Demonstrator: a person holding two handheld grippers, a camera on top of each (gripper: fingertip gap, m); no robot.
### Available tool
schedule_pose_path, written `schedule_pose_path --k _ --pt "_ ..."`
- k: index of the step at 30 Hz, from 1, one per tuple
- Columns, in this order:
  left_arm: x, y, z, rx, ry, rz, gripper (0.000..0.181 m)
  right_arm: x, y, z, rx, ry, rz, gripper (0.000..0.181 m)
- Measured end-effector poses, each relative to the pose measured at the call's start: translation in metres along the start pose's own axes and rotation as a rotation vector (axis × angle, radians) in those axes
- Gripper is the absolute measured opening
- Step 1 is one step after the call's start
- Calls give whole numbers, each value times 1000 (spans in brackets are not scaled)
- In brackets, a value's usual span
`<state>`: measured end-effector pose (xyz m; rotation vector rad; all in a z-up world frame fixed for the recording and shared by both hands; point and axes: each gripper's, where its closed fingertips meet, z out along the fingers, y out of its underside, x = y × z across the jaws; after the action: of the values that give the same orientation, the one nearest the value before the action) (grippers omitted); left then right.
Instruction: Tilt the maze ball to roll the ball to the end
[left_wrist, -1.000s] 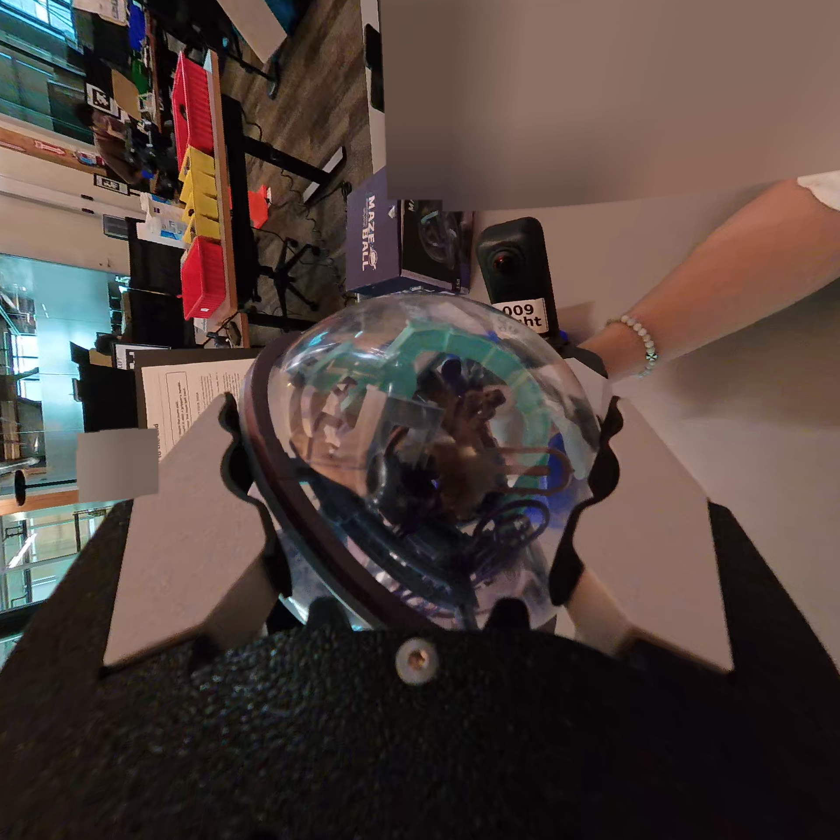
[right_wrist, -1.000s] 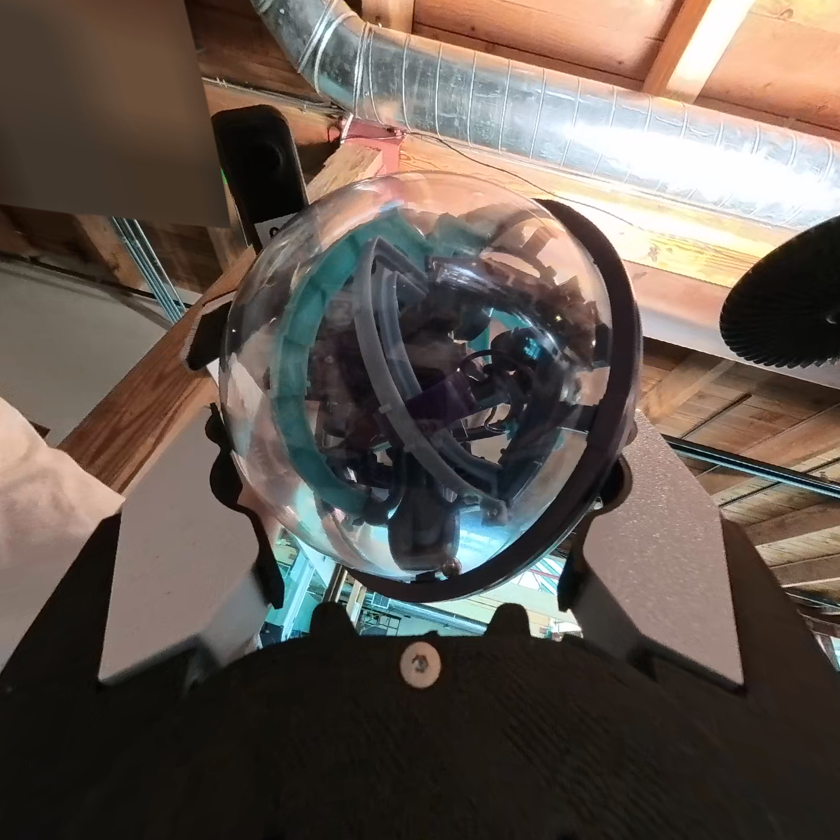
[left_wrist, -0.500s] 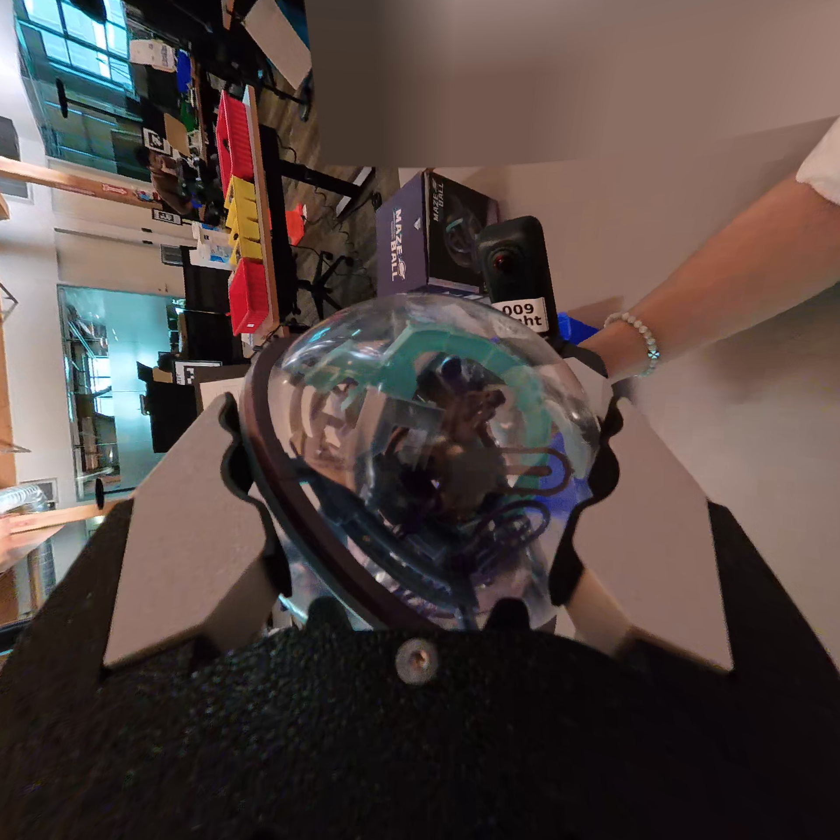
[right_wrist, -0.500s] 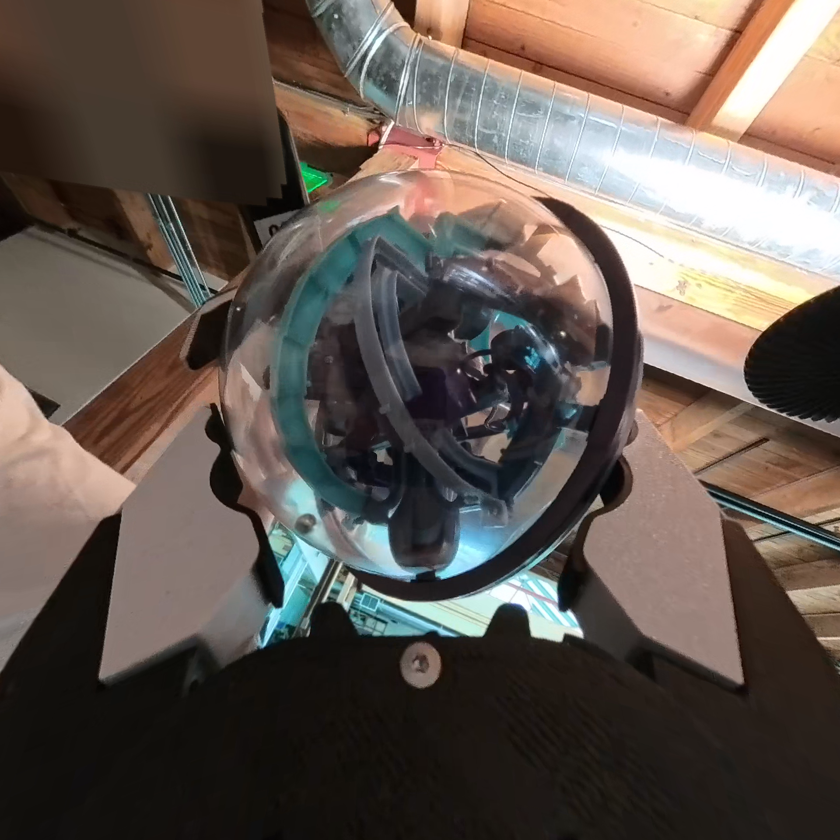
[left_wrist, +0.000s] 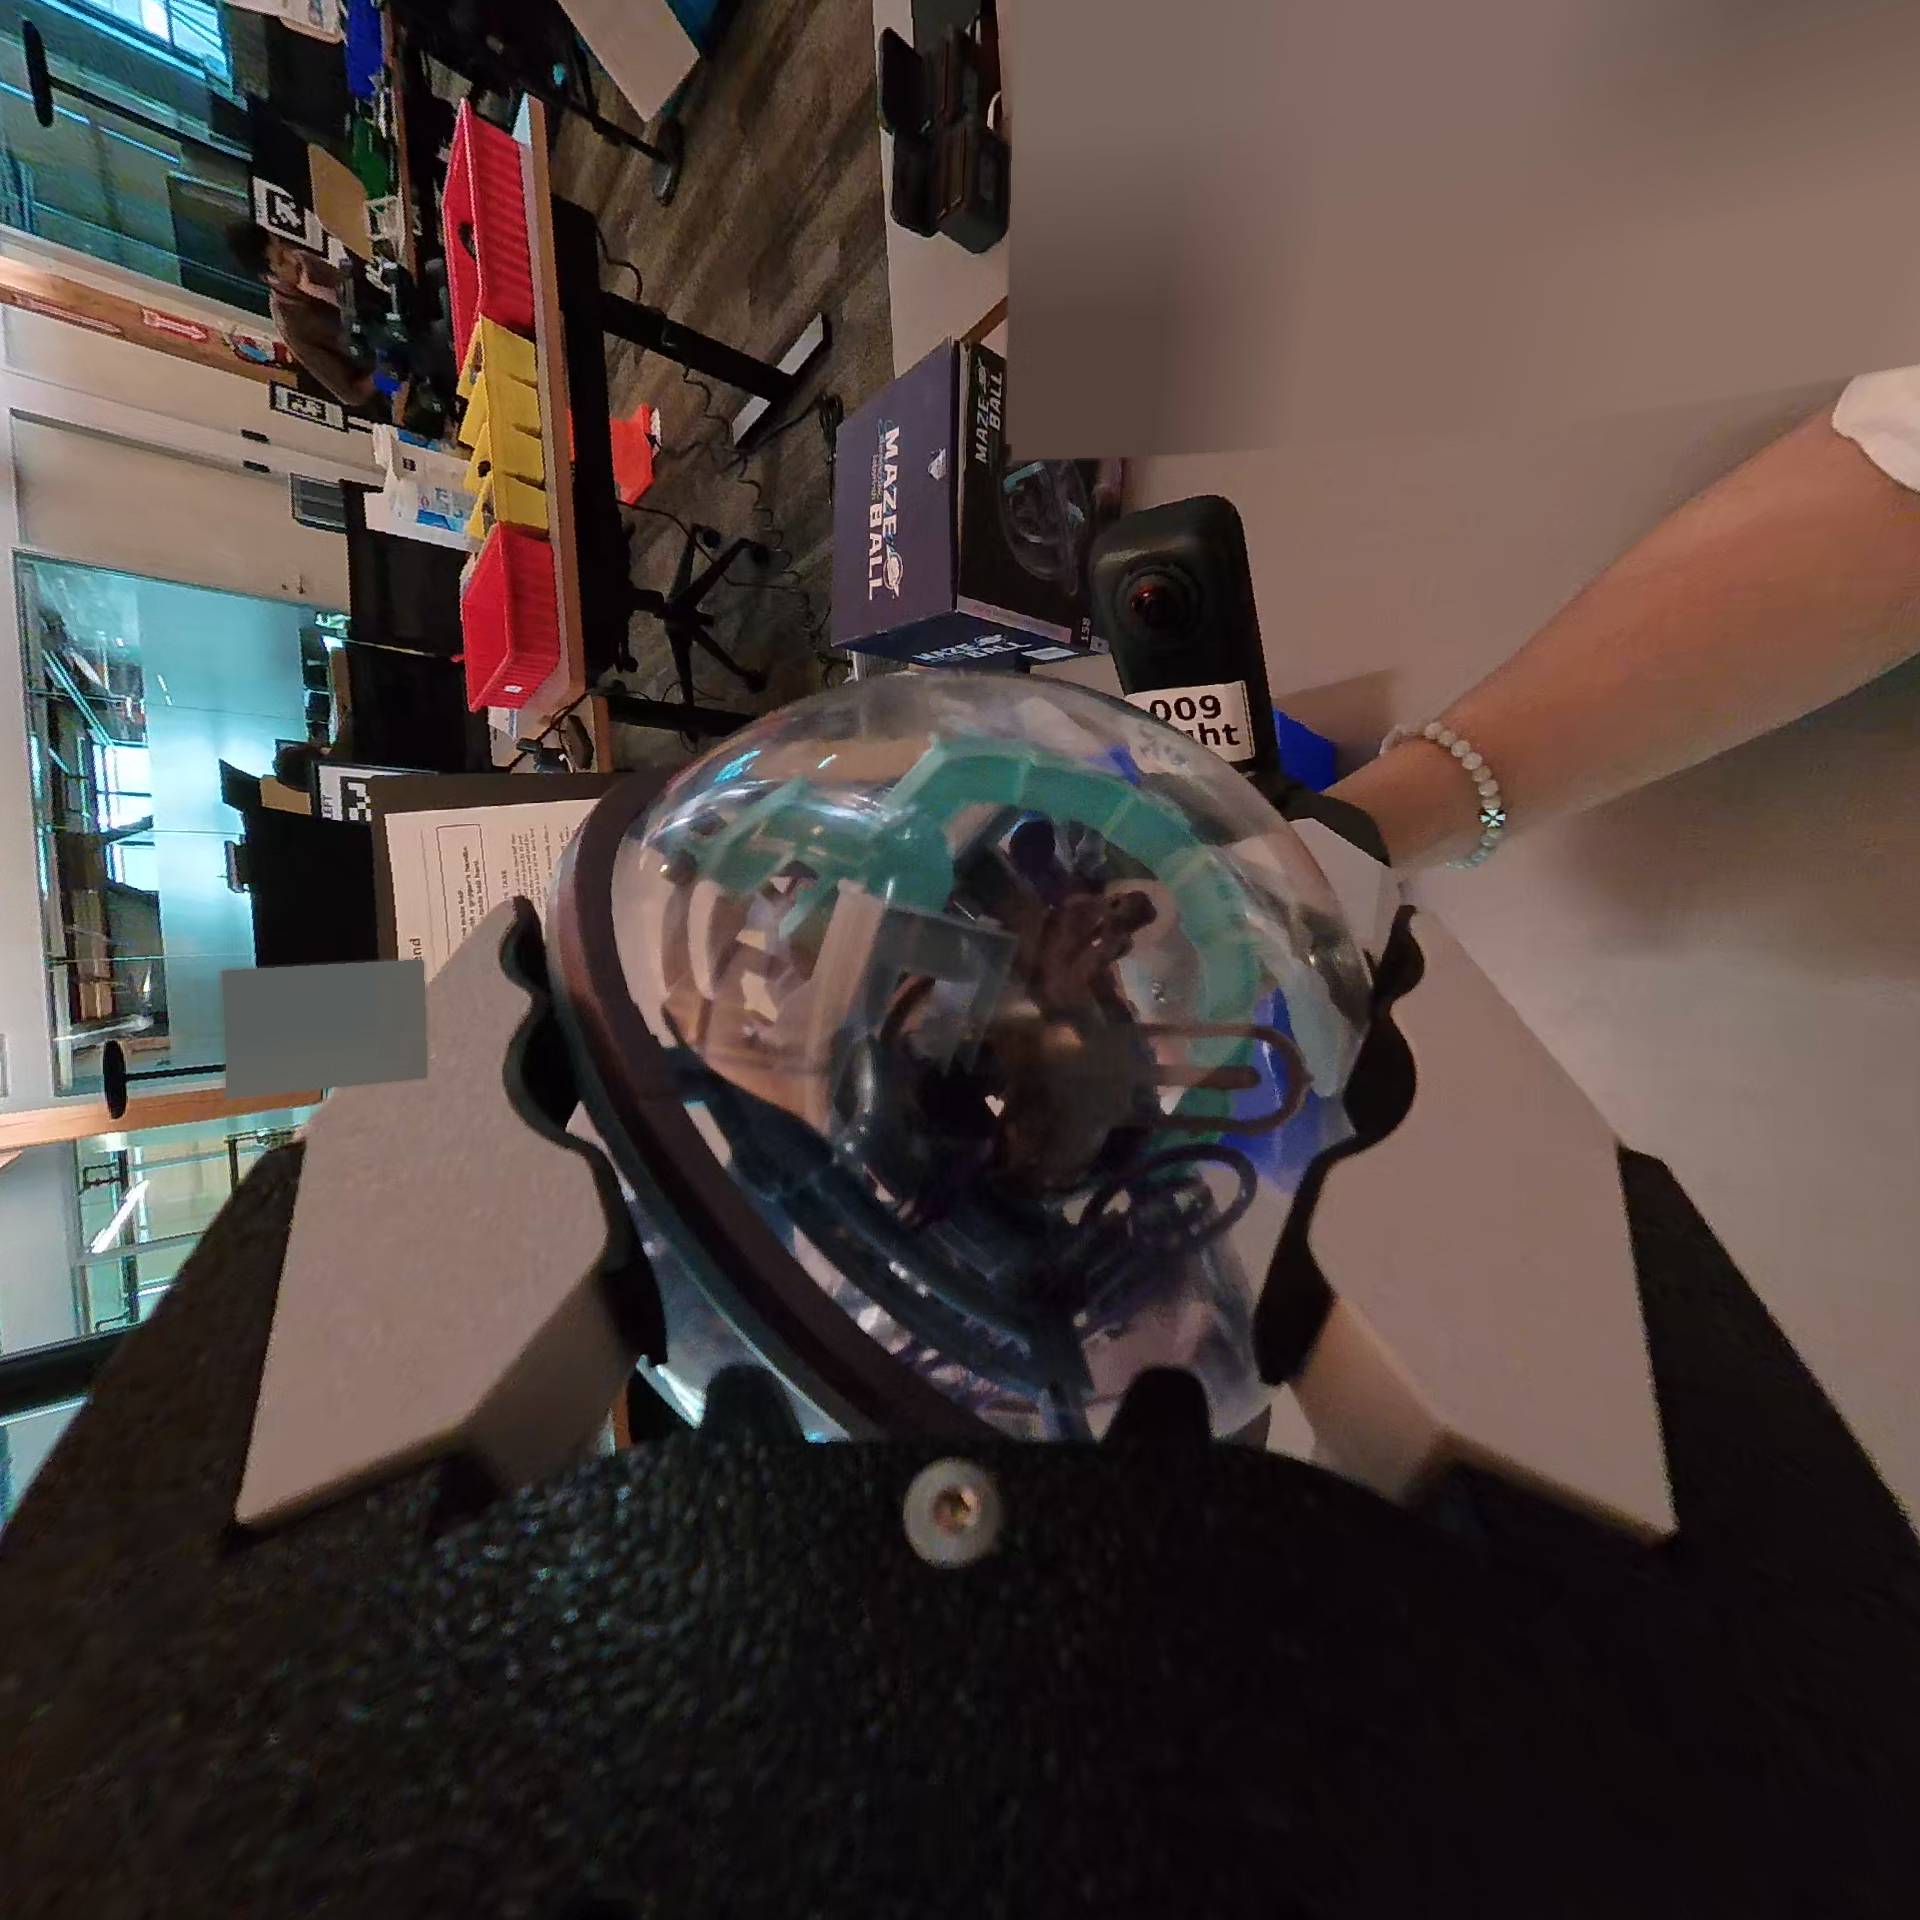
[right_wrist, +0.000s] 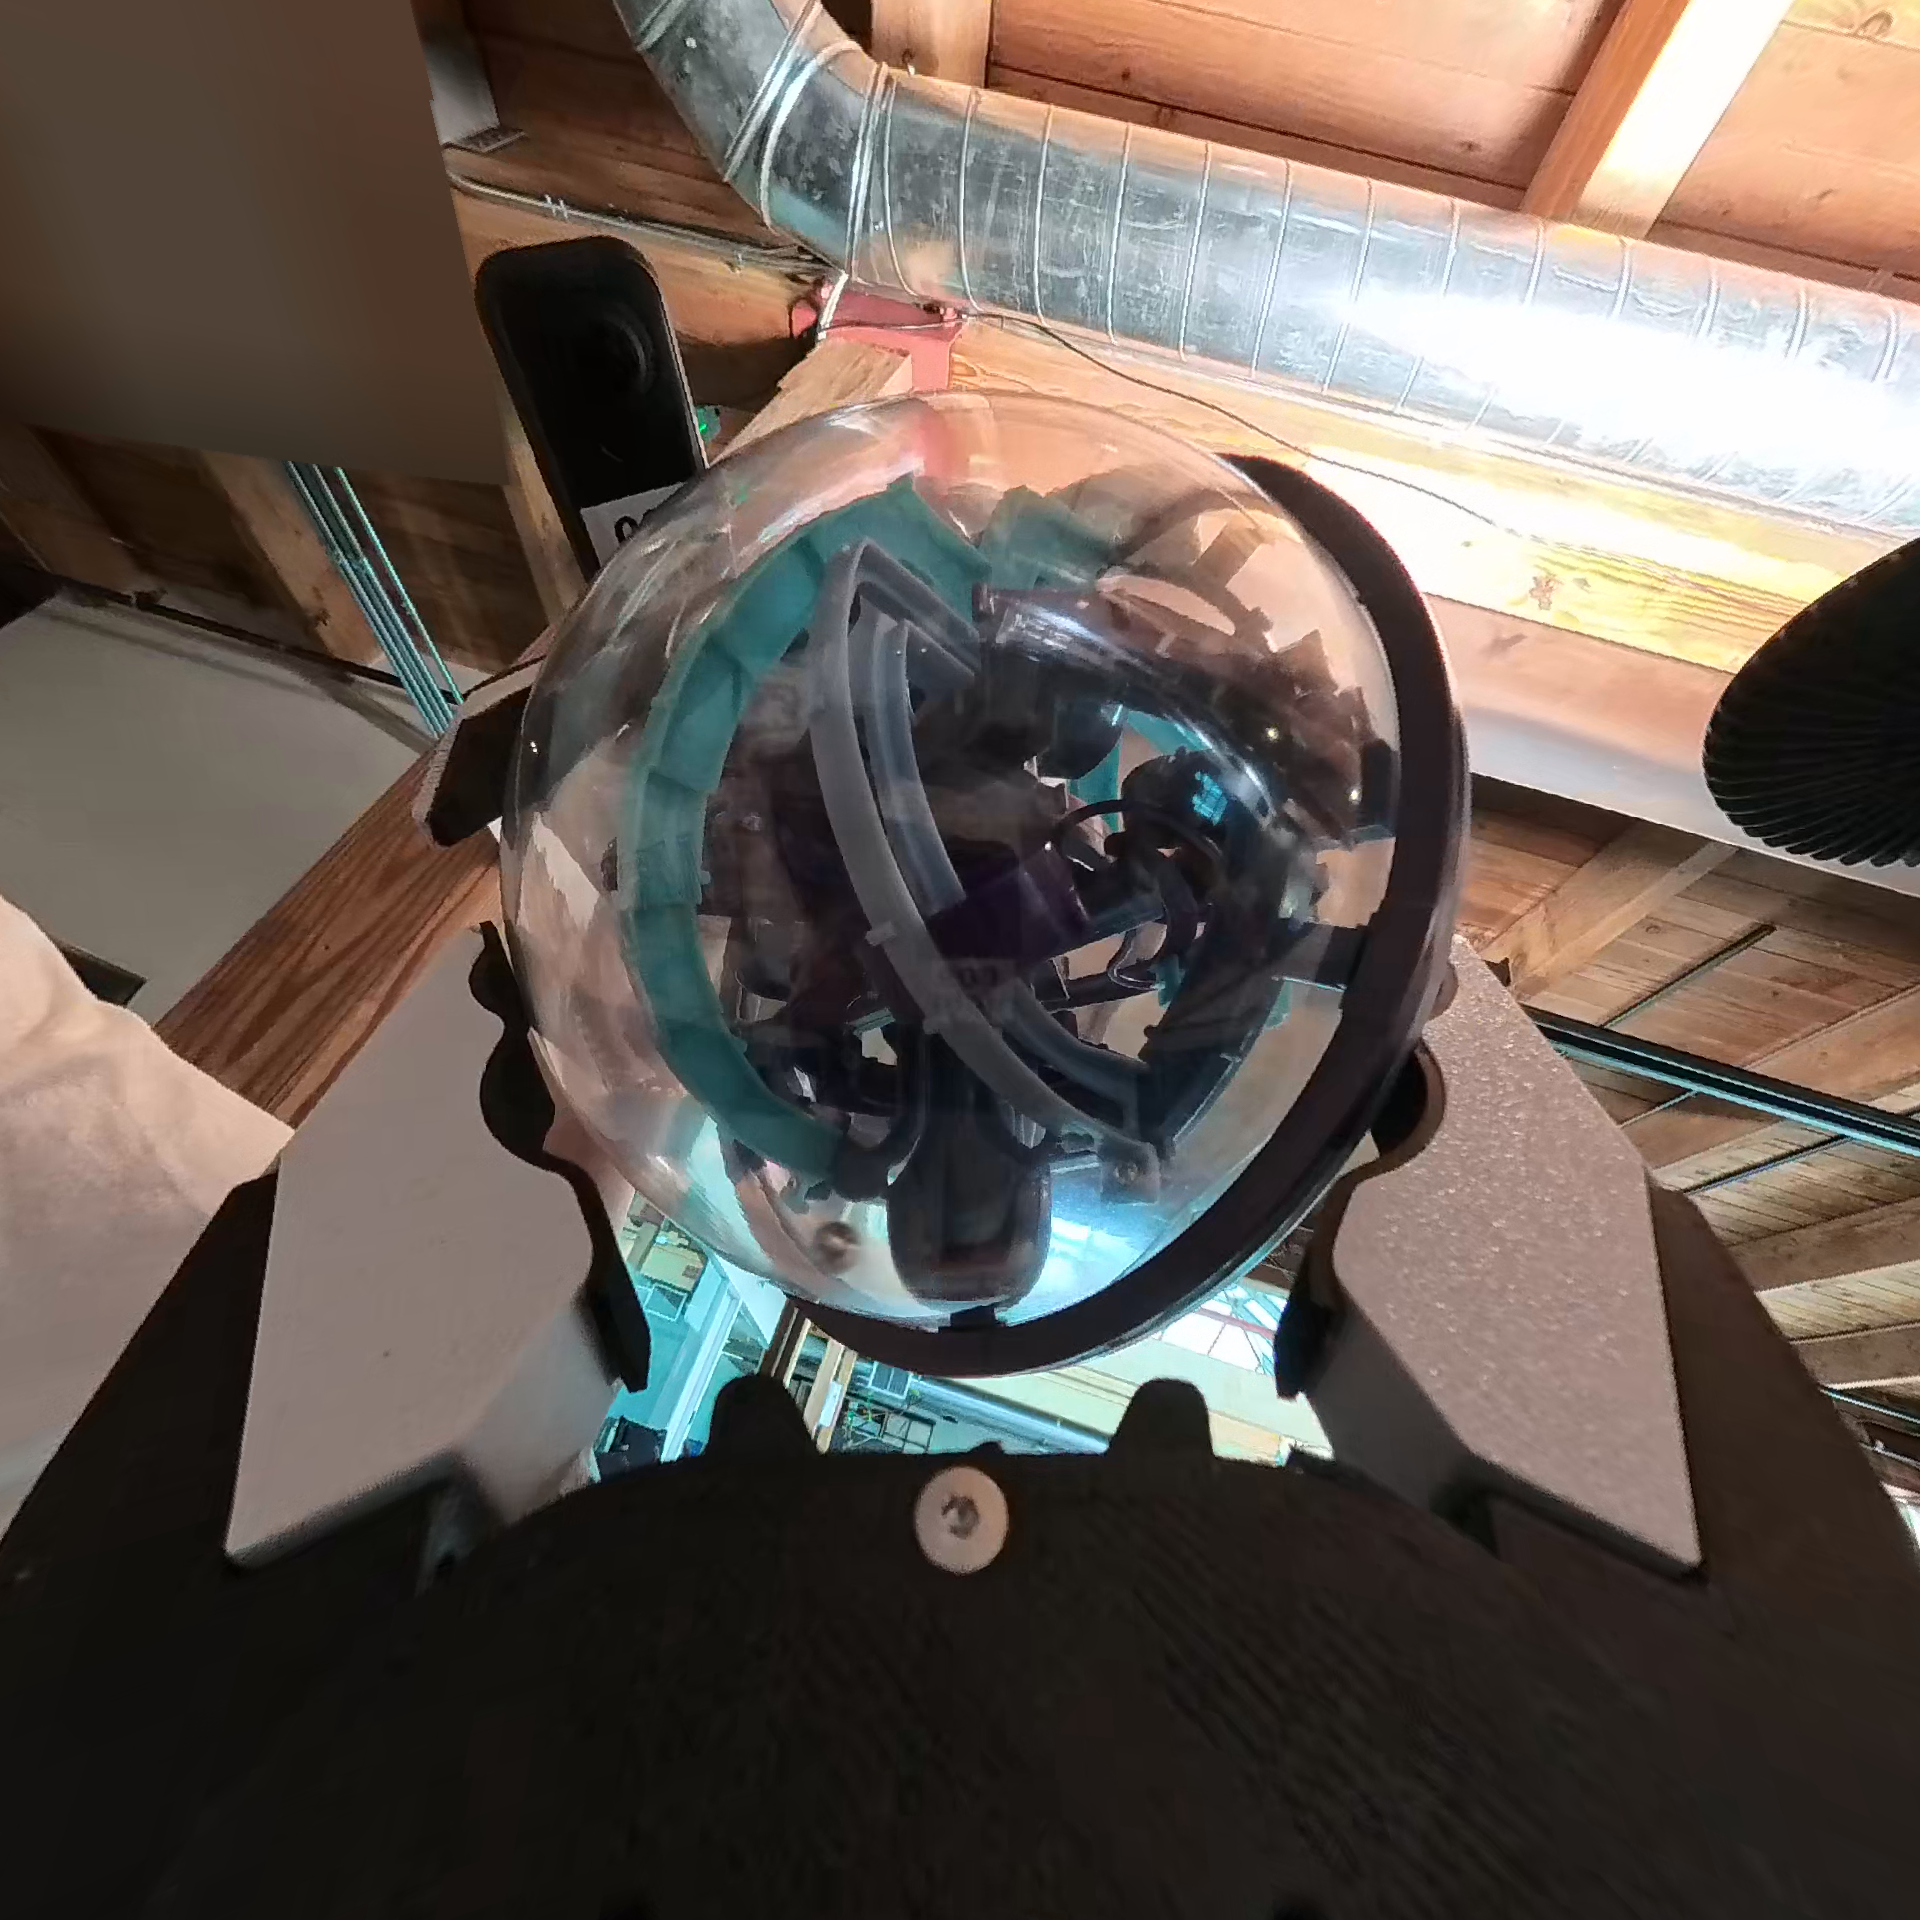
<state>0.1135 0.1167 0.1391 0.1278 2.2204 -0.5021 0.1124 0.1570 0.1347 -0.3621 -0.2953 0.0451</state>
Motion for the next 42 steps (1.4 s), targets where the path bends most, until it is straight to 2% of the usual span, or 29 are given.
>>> schedule_pose_path --k 10,22,25,26,27,28,29,30,32,35,37,42 --pt "1 -3 0 -8 1 -1 148 0 -4 0 -4 1 4 158" --pt "2 4 4 -11 7 -29 148 2 4 -4 -16 10 31 158" --pt "5 -12 -4 35 -39 -59 147 -8 -12 -1 -28 -14 33 158" --pt "8 -13 -5 60 -38 13 146 -10 -11 0 -52 -26 -55 159" --pt "1 6 4 26 -27 -13 145 3 8 -5 -131 13 -70 159" --pt "-11 36 19 -43 -5 -174 146 22 35 -14 -232 96 63 158" --pt "-15 58 32 -44 38 -338 146 31 52 -26 -282 172 204 158" --pt "-10 67 38 3 66 -417 146 32 59 -36 -290 223 256 158" --pt "9 69 40 99 65 -414 146 21 57 -49 -245 256 215 158" --pt "20 78 45 141 60 -462 146 19 59 -60 -174 292 278 158" --pt "19 77 44 164 53 -476 146 21 53 -60 -129 315 286 158" --pt "22 68 33 159 32 -383 146 12 49 -50 -125 265 221 158"
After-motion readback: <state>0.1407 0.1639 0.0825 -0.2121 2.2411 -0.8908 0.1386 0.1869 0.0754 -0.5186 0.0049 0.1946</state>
